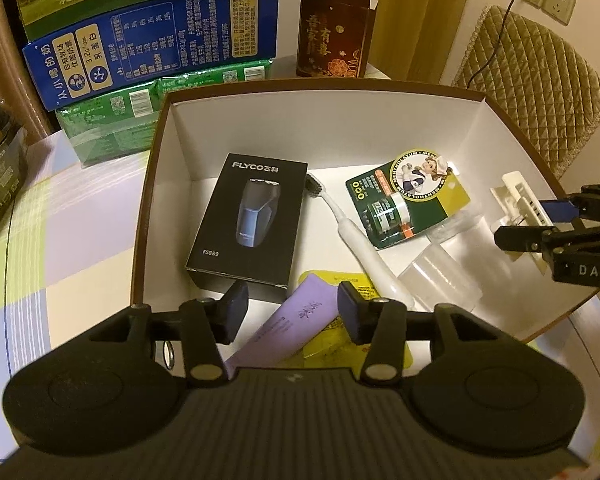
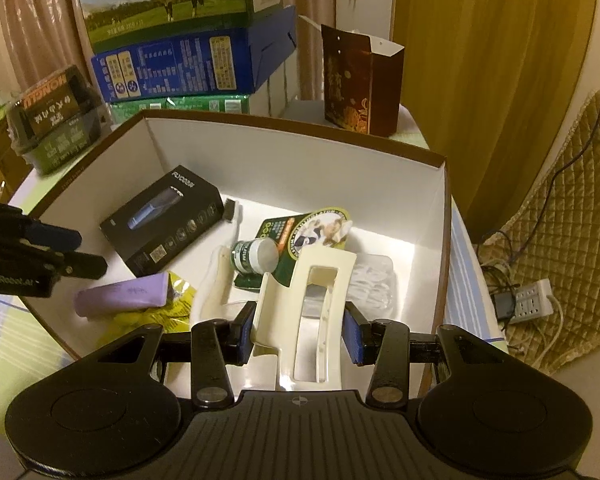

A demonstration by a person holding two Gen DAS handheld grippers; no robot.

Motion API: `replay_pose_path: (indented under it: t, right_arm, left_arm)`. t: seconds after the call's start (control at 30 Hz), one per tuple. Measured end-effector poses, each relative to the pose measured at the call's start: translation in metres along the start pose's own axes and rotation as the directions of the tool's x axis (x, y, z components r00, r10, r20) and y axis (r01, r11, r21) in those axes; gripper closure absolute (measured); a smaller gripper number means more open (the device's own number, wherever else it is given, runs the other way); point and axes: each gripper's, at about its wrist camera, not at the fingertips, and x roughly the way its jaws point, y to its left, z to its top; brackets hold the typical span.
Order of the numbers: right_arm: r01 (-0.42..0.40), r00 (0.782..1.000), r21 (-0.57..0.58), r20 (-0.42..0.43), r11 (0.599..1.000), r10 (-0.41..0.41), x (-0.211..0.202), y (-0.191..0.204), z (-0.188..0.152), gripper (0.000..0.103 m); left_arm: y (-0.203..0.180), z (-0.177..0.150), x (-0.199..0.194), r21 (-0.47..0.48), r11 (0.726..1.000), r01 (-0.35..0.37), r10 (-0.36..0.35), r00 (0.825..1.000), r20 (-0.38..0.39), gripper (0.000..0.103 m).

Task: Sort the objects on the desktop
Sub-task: 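Lower the tube and hair clip into the box and open both grippers, then withdraw both tools from the box toward the red candy and claw clip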

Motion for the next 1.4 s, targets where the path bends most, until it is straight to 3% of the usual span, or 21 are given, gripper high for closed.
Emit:
replay_pose_path:
  t: [0.63, 0.77, 0.97, 1.17, 1.4]
  right_arm:
    - [0.051, 0.999, -0.05, 0.009, 0.997, -0.051, 0.008, -0.003, -0.008, 0.06]
    - [0.044, 0.998, -0.05, 0.038, 0.998, -0.042, 0.0, 0.0, -0.009, 0.036]
    - [0.012, 0.999, -0.03, 0.042, 0.999, -0.011, -0.015, 0.005, -0.011, 0.015]
    - [0.001, 0.999, -0.01, 0.048, 1.0, 0.0, -0.027, 0.011, -0.012, 0.005]
    - [-0.014, 0.997, 0.016, 0.077, 1.0, 0.013, -0.049, 0.018, -0.016, 0.002]
  left_arm:
    - [0.001, 0.001, 0.0, 0.0, 1.0, -0.001, 0.001, 1.0, 0.011, 0.048]
    - [-0.003, -0.001, -0.005, 0.006, 1.0, -0.001, 0.001, 1.0, 0.018, 0.039]
    - [-0.008, -0.002, -0.014, 0.029, 1.0, -0.002, 0.001, 1.0, 0.026, 0.025]
    - [-0.014, -0.003, -0.023, 0.048, 0.999, -0.01, 0.008, 0.999, 0.036, 0.019]
    - [-0.021, -0.009, -0.04, 0.059, 0.998, -0.023, 0.021, 0.999, 0.035, 0.019]
